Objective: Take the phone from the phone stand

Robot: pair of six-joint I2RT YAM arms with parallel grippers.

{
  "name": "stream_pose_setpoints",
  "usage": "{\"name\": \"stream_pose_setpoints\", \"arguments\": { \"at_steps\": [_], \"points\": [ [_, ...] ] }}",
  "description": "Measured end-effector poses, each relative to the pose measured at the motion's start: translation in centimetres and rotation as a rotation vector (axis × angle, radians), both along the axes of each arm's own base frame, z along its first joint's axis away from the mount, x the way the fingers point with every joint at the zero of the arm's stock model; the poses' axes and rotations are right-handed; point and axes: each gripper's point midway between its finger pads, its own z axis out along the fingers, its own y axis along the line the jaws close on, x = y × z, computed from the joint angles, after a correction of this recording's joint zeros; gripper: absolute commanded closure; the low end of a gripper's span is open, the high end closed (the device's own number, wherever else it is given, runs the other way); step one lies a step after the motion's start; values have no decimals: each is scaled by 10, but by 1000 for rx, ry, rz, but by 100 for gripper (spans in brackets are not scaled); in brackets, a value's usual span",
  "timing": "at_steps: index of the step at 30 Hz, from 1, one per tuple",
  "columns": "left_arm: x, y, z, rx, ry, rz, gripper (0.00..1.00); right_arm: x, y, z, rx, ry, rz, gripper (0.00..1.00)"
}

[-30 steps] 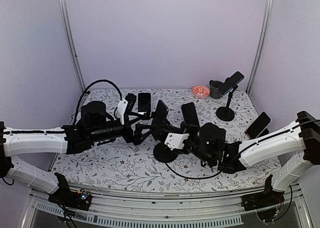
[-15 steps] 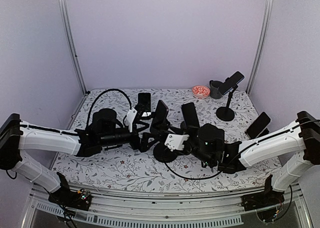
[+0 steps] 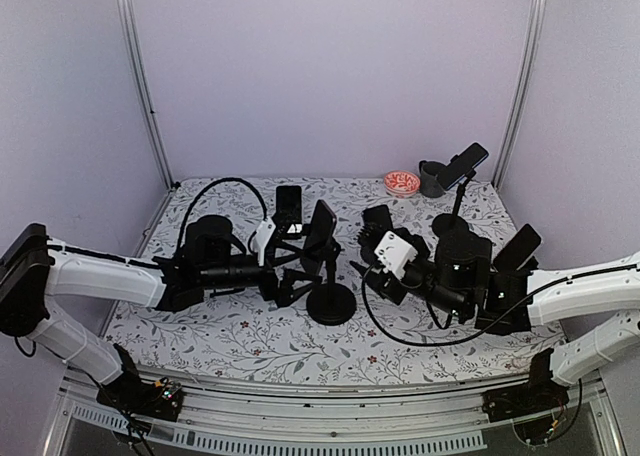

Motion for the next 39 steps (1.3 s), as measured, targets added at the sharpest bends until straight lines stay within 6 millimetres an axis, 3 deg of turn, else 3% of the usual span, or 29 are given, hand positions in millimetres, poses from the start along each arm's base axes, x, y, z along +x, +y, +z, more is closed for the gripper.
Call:
{"name": "stream_pose_setpoints", "arguments": {
  "at_steps": [14,25,30,39],
  "points": [
    [18,-3,1,23,-40,14,1,2,-39,22,338,326,-3,29],
    [23,3,4,18,-44,-23,1,-7,-35,13,359,413,30,25],
    [27,-1,8,9,-41,-43,1,-8,-34,12,360,423,40,13],
    [33,-16,8,3,-26,-92,1,-9,-34,12,363,429,42,11]
  ]
}}
